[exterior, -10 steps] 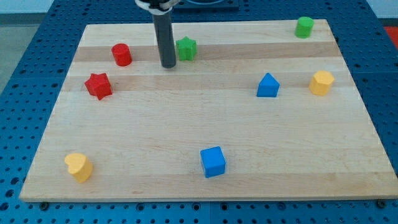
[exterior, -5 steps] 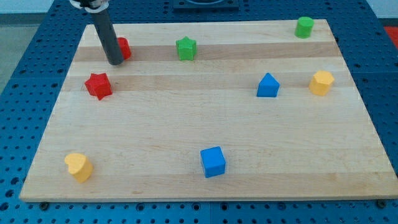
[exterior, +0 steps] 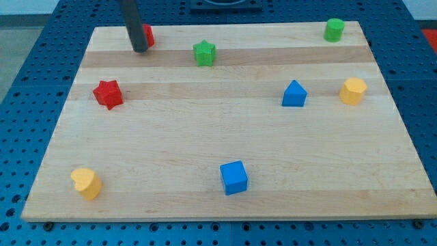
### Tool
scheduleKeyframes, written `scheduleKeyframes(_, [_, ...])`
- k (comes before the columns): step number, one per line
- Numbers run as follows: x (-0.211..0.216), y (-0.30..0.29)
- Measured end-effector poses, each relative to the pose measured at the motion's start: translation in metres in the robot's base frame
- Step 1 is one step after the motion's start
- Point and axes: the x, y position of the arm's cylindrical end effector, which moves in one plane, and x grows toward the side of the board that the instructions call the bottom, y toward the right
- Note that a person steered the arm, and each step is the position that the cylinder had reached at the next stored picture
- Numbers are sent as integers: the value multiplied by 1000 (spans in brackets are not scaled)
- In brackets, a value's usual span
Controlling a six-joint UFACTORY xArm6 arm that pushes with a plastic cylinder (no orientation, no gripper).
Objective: Push the red circle to the top left side of the board
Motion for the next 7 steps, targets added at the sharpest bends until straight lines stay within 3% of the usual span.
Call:
scheduleKeyframes(2, [-14, 28])
scheduleKeyframes(7, [-30, 17])
